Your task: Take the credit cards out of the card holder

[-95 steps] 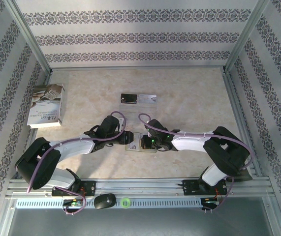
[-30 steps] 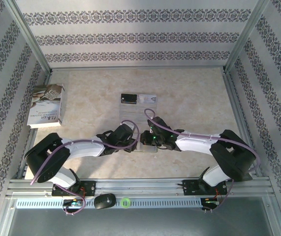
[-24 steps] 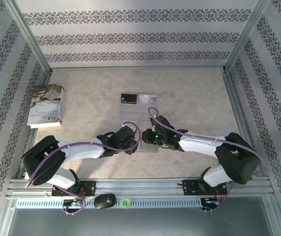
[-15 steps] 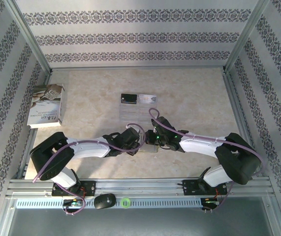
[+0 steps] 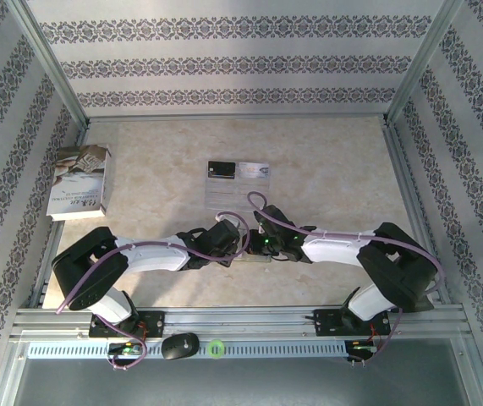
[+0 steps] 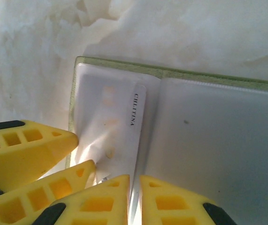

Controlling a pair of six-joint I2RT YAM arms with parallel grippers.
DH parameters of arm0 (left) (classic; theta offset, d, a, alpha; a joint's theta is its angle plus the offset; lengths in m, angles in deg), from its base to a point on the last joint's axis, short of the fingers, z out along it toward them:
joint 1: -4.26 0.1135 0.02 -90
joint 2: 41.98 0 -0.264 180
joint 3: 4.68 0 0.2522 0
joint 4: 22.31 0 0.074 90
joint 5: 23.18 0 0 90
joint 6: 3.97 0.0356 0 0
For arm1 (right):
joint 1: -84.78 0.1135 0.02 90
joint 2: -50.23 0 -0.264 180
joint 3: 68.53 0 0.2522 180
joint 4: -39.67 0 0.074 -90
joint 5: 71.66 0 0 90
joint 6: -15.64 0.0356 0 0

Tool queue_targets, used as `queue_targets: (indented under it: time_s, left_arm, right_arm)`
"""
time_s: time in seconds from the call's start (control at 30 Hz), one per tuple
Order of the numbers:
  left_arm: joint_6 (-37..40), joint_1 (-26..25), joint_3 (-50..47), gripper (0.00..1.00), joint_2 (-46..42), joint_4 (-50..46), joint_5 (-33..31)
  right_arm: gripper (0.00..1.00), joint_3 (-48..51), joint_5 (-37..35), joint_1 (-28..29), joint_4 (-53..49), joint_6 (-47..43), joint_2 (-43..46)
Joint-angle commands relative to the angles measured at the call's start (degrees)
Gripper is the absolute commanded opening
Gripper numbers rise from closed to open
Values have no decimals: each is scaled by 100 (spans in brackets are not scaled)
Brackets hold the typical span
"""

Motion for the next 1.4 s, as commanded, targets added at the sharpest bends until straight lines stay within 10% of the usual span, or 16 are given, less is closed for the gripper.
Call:
queue_targets:
  time_s: [0.0, 1.37]
  left_arm:
    - [-173, -82, -227, 30, 43, -250, 194]
    - [-235, 138, -723, 30, -26, 443, 865]
  right_arm:
    - [14, -110, 92, 42, 205, 90, -123]
    - [17, -131, 316, -80, 740, 611, -808]
